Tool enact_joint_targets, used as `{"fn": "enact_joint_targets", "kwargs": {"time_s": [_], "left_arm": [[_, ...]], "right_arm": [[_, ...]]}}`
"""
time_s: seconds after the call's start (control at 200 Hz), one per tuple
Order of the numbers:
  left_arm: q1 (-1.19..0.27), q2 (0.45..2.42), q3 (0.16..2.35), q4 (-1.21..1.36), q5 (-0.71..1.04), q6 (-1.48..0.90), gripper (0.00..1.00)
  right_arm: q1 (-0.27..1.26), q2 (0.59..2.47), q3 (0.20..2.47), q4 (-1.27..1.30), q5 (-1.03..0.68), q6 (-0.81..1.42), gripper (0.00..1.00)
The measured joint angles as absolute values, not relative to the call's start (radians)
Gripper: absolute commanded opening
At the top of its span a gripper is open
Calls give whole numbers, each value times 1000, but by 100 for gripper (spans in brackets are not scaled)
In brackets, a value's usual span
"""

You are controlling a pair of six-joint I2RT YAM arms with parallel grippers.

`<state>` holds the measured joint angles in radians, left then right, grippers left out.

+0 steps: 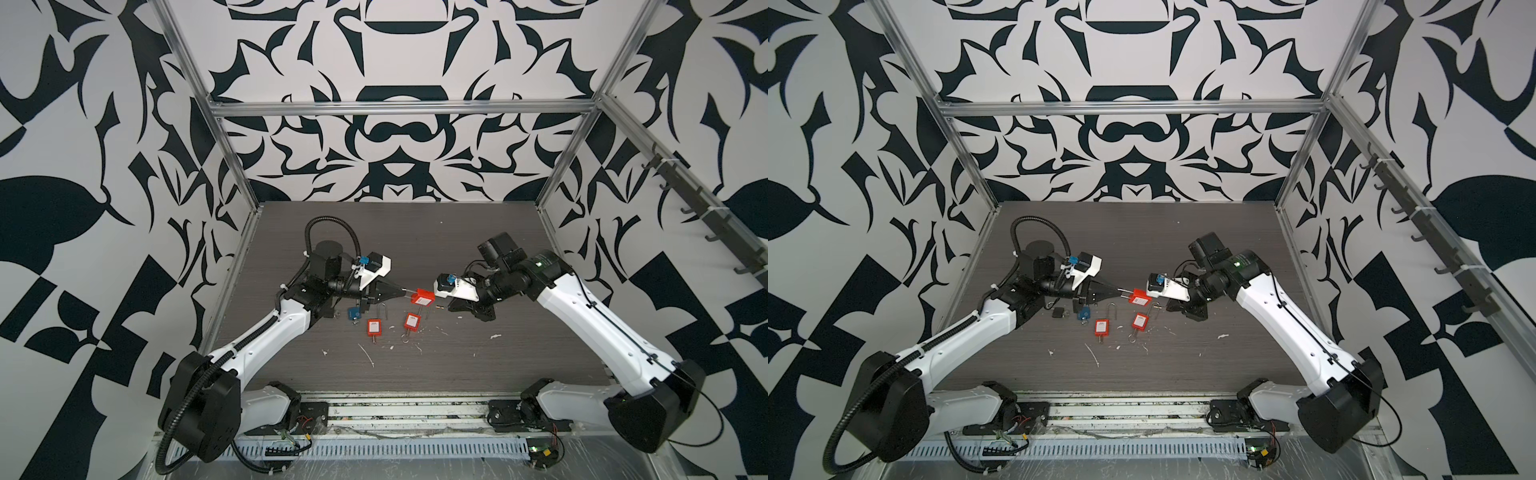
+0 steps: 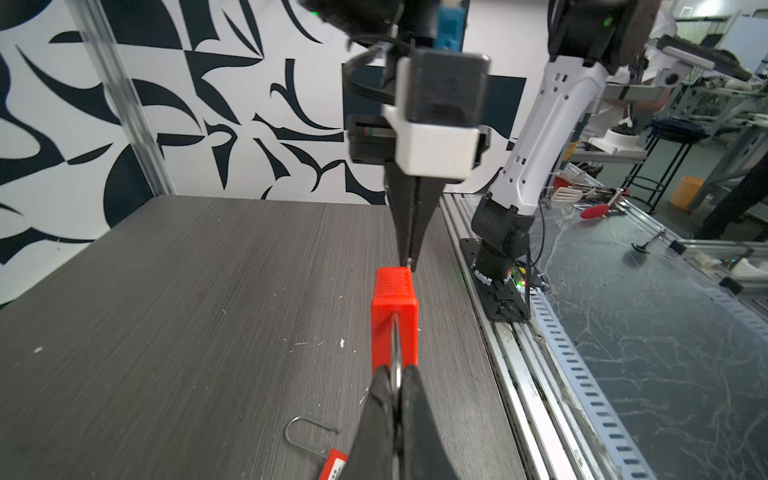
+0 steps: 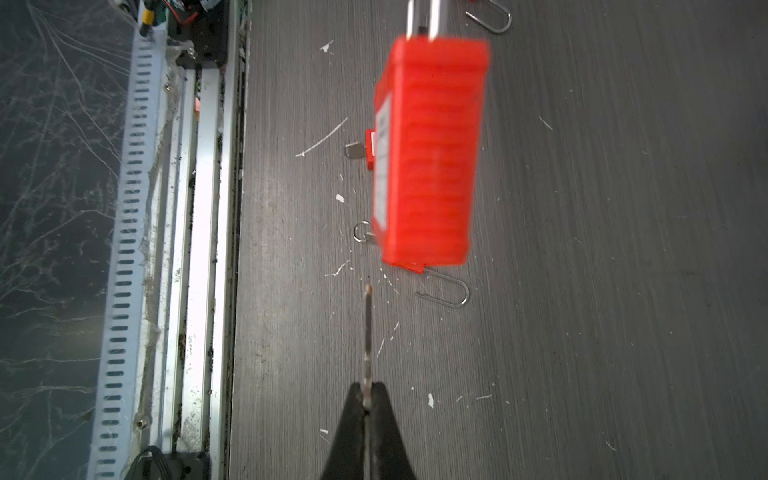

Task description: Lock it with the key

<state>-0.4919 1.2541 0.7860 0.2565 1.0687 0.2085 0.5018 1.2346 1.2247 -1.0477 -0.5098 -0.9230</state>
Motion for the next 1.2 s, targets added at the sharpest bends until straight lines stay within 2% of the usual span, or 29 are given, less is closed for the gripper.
{"fn": "enact_joint_targets", "kwargs": {"time_s": [0.15,0.325,0.55,0.705,0.935,1.2], "left_arm": [[-480,1269,789,272,1078,175,0],[-480,1343,908,93,1078,261,0],[-488,1472,1142,-183,1026,374,0],[-530,1646,1335,-374,950,425,0],[-623,1957,1660,-628,884,473,0],[-703,2217,1909,-837,851,522,0]], "right_arm": [[502,1214,1201,-1031,-489,-920,0],[481,1198,1134,-969,-485,-867,0],[293,1147,1010,-852,-533,-713,0],[176,1103,932,-751,-511,-571,0],[169,1065,902,-682,-366,-427,0],[168,1002,875,-682,-274,-385,0]]}}
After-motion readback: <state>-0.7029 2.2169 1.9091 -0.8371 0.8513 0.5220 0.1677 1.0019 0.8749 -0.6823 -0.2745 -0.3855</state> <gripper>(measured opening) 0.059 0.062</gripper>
